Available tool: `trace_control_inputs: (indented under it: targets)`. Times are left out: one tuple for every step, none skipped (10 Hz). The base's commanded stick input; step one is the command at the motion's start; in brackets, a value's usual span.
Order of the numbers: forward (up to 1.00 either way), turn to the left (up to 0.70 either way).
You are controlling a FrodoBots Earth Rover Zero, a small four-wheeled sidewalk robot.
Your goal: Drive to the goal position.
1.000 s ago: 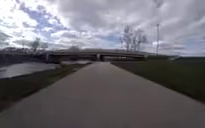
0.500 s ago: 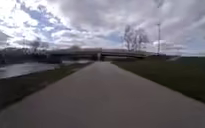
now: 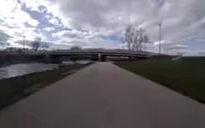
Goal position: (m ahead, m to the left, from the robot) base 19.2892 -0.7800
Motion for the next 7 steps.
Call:
trace_control_inputs:
  targets:
    - [0.98,0.00]
    - [0.98,0.00]
    - [0.98,0.00]
    - [0.98,0.00]
    - [0.98,0.00]
    - [0.98,0.00]
    - [0.97,0.00]
